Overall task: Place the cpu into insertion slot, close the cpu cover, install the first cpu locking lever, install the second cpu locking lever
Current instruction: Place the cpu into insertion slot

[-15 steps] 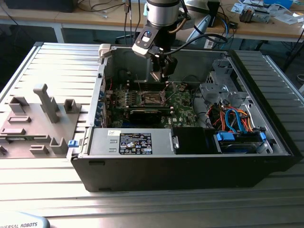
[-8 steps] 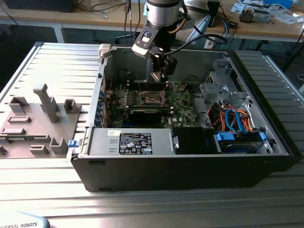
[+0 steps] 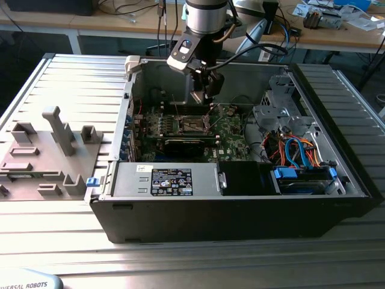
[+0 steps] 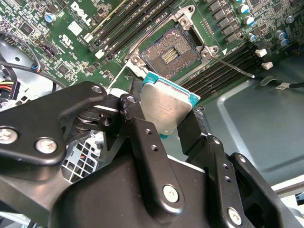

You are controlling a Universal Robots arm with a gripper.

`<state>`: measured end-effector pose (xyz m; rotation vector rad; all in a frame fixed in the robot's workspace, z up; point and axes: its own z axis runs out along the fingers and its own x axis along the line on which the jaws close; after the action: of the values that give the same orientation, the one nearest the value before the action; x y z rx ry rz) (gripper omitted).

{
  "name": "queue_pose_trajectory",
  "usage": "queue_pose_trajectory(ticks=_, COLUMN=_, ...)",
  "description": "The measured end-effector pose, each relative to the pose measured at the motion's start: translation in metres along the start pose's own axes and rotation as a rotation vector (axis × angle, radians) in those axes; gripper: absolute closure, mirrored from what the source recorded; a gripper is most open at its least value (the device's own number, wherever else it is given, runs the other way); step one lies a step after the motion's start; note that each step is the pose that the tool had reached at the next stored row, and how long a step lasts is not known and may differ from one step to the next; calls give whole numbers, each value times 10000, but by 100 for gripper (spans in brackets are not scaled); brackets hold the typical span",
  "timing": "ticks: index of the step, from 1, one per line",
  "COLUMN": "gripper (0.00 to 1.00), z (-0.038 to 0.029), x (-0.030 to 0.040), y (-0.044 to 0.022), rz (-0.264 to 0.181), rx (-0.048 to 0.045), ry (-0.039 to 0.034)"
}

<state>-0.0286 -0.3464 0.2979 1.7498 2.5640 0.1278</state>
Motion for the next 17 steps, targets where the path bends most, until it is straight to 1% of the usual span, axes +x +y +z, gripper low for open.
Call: queue_pose_trajectory(ticks=17, gripper=46, z=14, x=0, y=-1, rz=167, rx=-3, ry=-15)
